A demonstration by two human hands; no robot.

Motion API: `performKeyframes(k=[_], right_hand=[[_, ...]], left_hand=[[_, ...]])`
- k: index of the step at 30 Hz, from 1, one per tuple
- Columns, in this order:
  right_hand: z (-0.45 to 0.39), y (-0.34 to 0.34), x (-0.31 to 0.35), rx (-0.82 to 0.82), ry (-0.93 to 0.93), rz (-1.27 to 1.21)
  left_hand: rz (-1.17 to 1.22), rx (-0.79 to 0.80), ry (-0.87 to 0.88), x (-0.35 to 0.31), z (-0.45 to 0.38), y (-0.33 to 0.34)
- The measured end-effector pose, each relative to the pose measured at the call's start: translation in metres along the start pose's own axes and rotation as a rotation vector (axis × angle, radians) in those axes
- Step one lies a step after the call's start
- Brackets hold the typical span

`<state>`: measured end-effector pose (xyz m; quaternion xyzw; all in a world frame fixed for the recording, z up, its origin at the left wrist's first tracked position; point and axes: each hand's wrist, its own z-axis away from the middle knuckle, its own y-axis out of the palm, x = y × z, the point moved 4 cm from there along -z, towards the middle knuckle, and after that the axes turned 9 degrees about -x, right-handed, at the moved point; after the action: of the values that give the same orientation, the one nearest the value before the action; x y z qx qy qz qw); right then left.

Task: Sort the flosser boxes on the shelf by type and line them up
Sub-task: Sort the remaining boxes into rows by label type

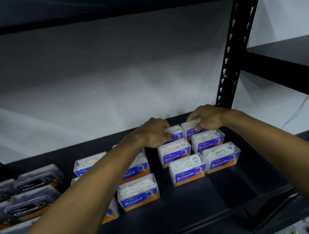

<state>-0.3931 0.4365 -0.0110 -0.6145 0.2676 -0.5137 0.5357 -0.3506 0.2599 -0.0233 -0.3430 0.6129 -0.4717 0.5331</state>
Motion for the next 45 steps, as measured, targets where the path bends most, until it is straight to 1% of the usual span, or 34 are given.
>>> performKeyframes(k=[10,15,17,20,22,24,27,29,32,34,40,45], right_hand=[[0.003,0.000,0.001,-0.002,-0.004,0.010],[0.006,-0.003,0.000,0.021,0.018,0.015],[0.012,-0.012,0.000,-0.047,0.005,0.016],[0.029,-0.026,-0.005,-0.228,0.005,0.018],[0.043,-0.028,-0.011,-0.285,0.061,0.035],[0.055,-0.023,-0.020,-0.246,0.160,0.004],[0.067,-0.013,-0.028,-0.171,0.288,-0.114],[0.071,-0.010,-0.028,-0.152,0.314,-0.119],[0.071,-0.005,-0.026,-0.142,0.301,-0.098],[0.069,-0.003,-0.025,-0.164,0.278,-0.087],[0.067,-0.002,-0.019,-0.254,0.203,-0.060],[0.062,0.002,-0.021,-0.299,0.200,-0.067]], left_hand=[[0.037,-0.001,-0.004,-0.003,-0.001,0.001],[0.000,-0.024,-0.012,-0.004,0.003,-0.002],[-0.076,-0.102,0.027,-0.006,0.010,-0.009],[-0.151,-0.206,0.130,-0.016,0.029,-0.021],[-0.159,-0.187,0.165,-0.022,0.043,-0.022],[-0.226,-0.126,0.178,-0.027,0.052,-0.020],[-0.355,-0.052,0.184,-0.029,0.053,-0.014],[-0.362,-0.009,0.162,-0.027,0.052,-0.010],[-0.339,0.020,0.149,-0.025,0.052,-0.002],[-0.341,-0.006,0.151,-0.027,0.052,0.000],[-0.412,-0.149,0.183,-0.035,0.050,0.001],[-0.426,-0.198,0.191,-0.040,0.051,0.003]])
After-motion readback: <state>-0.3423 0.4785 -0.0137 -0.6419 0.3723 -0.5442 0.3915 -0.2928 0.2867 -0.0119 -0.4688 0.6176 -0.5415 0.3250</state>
